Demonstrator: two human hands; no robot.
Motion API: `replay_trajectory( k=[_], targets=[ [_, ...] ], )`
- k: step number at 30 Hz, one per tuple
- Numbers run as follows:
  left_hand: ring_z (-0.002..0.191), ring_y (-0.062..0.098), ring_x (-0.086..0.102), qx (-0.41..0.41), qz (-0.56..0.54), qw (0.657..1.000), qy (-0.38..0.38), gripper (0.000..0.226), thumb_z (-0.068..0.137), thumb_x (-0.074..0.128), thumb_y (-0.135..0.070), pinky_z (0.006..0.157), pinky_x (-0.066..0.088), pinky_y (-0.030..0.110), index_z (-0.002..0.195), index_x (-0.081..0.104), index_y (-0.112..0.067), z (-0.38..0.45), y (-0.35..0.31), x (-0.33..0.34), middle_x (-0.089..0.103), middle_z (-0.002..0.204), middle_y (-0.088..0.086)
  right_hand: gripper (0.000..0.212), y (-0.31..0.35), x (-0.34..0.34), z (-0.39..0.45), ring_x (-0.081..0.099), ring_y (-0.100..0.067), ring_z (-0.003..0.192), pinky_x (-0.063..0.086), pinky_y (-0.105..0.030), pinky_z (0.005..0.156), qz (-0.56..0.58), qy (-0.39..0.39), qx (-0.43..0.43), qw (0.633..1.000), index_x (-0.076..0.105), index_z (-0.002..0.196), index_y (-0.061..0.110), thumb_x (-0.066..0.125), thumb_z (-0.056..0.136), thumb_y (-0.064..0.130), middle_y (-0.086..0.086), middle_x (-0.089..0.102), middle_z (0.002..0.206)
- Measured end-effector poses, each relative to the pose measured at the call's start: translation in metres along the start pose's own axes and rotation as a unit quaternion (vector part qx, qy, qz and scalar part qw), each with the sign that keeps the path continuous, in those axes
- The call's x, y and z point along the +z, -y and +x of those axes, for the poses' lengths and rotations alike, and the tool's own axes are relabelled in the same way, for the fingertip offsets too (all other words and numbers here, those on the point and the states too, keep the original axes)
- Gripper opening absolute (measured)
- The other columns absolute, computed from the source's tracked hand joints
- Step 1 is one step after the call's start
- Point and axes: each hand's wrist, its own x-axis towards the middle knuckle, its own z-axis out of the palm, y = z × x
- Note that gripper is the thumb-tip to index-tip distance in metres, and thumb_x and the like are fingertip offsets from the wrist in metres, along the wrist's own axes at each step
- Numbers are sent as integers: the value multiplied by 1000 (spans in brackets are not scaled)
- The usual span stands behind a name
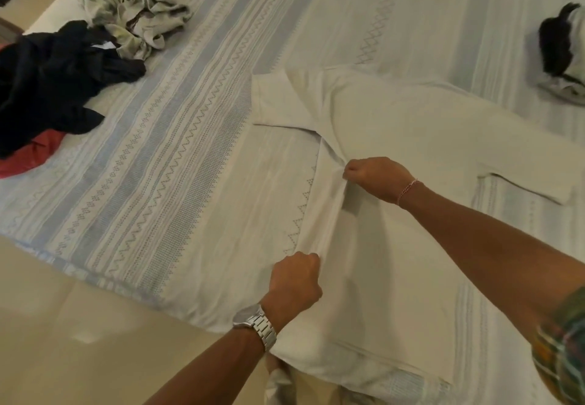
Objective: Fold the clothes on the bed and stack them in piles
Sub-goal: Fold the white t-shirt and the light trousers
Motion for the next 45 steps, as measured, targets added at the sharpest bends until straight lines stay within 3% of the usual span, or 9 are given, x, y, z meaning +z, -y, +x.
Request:
replay_trajectory(
  k=[16,20,22,26,33,35,39,42,45],
  targets=[
    [106,28,63,-29,3,997,70,16,94,57,-18,73,35,31,105,46,-20,11,-94,21,57,109,8,36,-26,61,-44,59,-37,121,57,-49,82,117,-86,9,989,64,130,2,53,96,-4,-15,60,137],
    [89,26,61,-18,-70,988,134,29,87,71,-30,59,39,30,102,51,-16,14,-83,21,58,100,6,30,-12,74,-44,64,-40,110,61,-48,75,164,-143,38,975,70,114,-2,63,85,-9,-17,67,124],
    [83,24,67,-16,-147,974,171,32,83,76,-33,63,53,32,98,57,-12,16,-73,22,67,95,5,34,-3,80,-46,64,-39,111,61,-48,82,206,-174,69,960,71,114,-3,65,82,-11,-18,67,125],
    [61,11,68,-32,-310,926,215,31,89,76,-34,56,55,23,94,74,-4,18,-50,11,76,81,6,42,32,78,-62,56,-30,125,42,-30,108,354,-213,195,890,58,135,1,57,94,-2,-16,56,141],
    [45,6,60,-77,-266,961,23,25,86,79,-30,50,52,21,71,72,-11,24,7,9,72,63,1,25,106,60,-100,65,-13,89,55,-25,86,552,-204,459,666,63,117,12,69,94,20,1,66,99],
    [53,5,63,-42,-227,973,25,23,80,84,-33,58,57,26,73,71,-16,21,17,15,71,67,-4,23,120,60,-112,66,-10,84,52,-14,77,575,-152,489,638,65,110,14,73,92,27,4,67,92],
    [75,11,59,94,-119,987,50,43,68,90,-44,71,51,30,92,63,-20,6,30,23,62,81,-8,26,155,55,-135,75,-24,75,63,-41,78,613,-75,526,584,72,87,9,81,85,33,-6,75,78],
    [87,15,56,174,-60,982,39,49,70,88,-43,76,47,30,102,59,-21,-7,42,31,58,94,-8,38,179,41,-147,75,-26,67,65,-41,66,647,-21,534,544,70,75,-2,88,80,32,-15,75,73],
    [92,16,56,211,-31,977,5,40,80,82,-36,79,47,30,108,59,-19,-14,53,38,58,103,-4,41,201,36,-155,73,-22,60,64,-39,65,654,43,528,541,58,63,9,92,74,30,-8,67,61]
  ],
)
